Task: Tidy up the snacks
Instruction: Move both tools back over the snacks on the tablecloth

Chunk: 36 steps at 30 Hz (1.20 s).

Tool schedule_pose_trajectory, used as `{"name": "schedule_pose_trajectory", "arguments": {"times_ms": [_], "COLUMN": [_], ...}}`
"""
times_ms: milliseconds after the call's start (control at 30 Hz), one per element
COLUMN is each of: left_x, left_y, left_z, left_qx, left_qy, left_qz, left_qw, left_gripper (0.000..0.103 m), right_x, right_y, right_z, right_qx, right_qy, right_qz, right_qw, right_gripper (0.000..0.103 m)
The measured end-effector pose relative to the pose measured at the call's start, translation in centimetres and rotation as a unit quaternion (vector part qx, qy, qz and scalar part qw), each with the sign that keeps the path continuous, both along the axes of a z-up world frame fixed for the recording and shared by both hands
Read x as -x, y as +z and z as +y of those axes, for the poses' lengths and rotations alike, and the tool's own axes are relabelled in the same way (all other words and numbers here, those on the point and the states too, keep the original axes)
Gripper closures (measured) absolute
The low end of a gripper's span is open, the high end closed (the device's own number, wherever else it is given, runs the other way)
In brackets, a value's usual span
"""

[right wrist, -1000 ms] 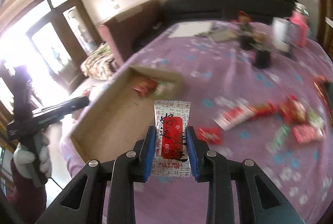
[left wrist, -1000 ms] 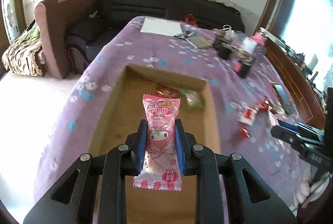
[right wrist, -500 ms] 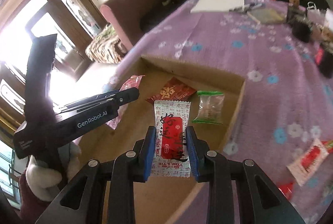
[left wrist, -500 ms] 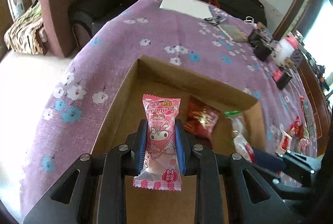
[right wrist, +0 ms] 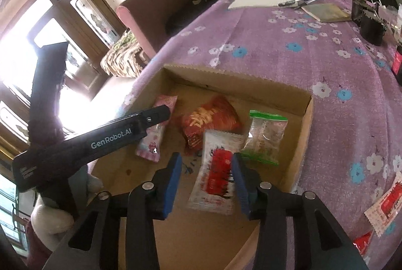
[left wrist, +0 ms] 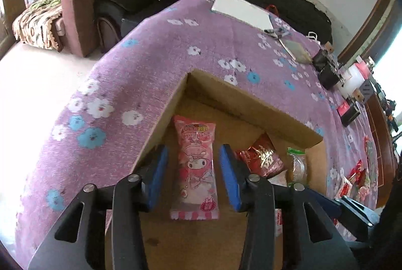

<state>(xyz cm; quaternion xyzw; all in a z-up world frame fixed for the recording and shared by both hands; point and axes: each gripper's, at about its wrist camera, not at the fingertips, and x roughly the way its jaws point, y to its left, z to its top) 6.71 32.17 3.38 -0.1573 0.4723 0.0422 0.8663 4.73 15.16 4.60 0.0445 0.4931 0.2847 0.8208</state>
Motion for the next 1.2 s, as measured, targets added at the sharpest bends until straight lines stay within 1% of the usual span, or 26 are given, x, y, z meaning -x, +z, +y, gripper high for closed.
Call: {"name": "schedule_pose_trajectory", "arguments": {"times_ms": [67, 133, 233, 267, 333, 400, 433, 467, 533, 600, 667, 700, 767, 900, 933, 967, 1033, 1167, 1200], "left_x": [0.9, 2.2, 5.0, 6.6, 8.6, 11.2, 12.4, 13.7, 15.5, 16.1, 16.6, 16.7, 16.9, 17.3, 17.3, 17.3, 17.5, 17.3, 17.3], "left_y": [1.0, 2.3, 4.5, 5.3, 6.3, 7.2, 7.5, 7.7, 7.7, 7.6, 7.3, 7.2, 6.9, 6.7, 6.7, 6.8, 6.8, 6.6, 6.6], "left_z": [0.0, -0.1, -0.5, -0.7, -1.0, -1.6, -1.9, -2.3, -3.2, -4.0, -4.8, -5.0, -5.7, -6.7, -6.9, -7.2, -7.7, -9.3, -10.0], "left_qx": [-0.003, 0.001, 0.016, 0.027, 0.042, 0.063, 0.072, 0.077, 0.073, 0.069, 0.072, 0.074, 0.073, 0.068, 0.067, 0.066, 0.062, 0.061, 0.059], "left_qy": [0.004, 0.004, -0.002, -0.005, -0.012, -0.022, -0.029, -0.034, -0.036, -0.044, -0.049, -0.052, -0.058, -0.066, -0.068, -0.071, -0.077, -0.097, -0.106], "left_qz": [-0.013, -0.027, -0.053, -0.063, -0.073, -0.094, -0.105, -0.118, -0.132, -0.134, -0.132, -0.13, -0.124, -0.119, -0.119, -0.119, -0.119, -0.112, -0.11], "left_qw": [0.9999, 0.9996, 0.9985, 0.9977, 0.9964, 0.9933, 0.9914, 0.9894, 0.988, 0.9876, 0.9875, 0.9874, 0.988, 0.9883, 0.9883, 0.9881, 0.9879, 0.9871, 0.9866], "left_gripper": [0.062, 0.062, 0.061, 0.059, 0.048, 0.043, 0.039, 0.038, 0.037, 0.037, 0.037, 0.037, 0.037, 0.037, 0.037, 0.037, 0.037, 0.037, 0.037], "right_x": [0.4, 0.8, 1.3, 1.4, 1.5, 1.3, 1.2, 1.0, 0.6, 0.1, -0.4, -0.6, -1.0, -1.4, -1.3, -1.0, -0.7, 1.0, 1.8], "right_y": [1.1, 2.5, 4.6, 5.0, 5.5, 5.4, 5.2, 4.6, 3.2, 1.9, 0.9, 0.4, -0.5, -1.7, -1.9, -2.0, -2.1, -2.4, -2.4], "right_z": [-0.7, -2.4, -6.3, -7.6, -11.0, -14.3, -15.6, -17.0, -19.3, -20.3, -20.2, -19.9, -19.3, -17.6, -17.2, -16.8, -16.6, -16.9, -17.1], "right_qx": [-0.011, -0.026, -0.035, -0.035, -0.031, -0.019, -0.016, -0.01, -0.01, -0.011, -0.008, 0.002, 0.034, 0.092, 0.102, 0.116, 0.127, 0.152, 0.155], "right_qy": [-0.005, -0.014, -0.044, -0.054, -0.083, -0.113, -0.126, -0.141, -0.164, -0.175, -0.18, -0.182, -0.194, -0.193, -0.19, -0.186, -0.178, -0.151, -0.144], "right_qz": [-0.007, -0.019, -0.044, -0.049, -0.059, -0.061, -0.058, -0.051, -0.029, -0.012, -0.003, 0.0, 0.001, -0.001, -0.007, -0.014, -0.022, -0.025, -0.024], "right_qw": [1.0, 0.999, 0.997, 0.997, 0.994, 0.991, 0.99, 0.989, 0.986, 0.984, 0.984, 0.983, 0.98, 0.977, 0.977, 0.976, 0.976, 0.976, 0.977], "right_gripper": [0.061, 0.06, 0.052, 0.049, 0.049, 0.048, 0.048, 0.046, 0.046, 0.046, 0.046, 0.046, 0.046, 0.049, 0.051, 0.057, 0.06, 0.07, 0.07]}}
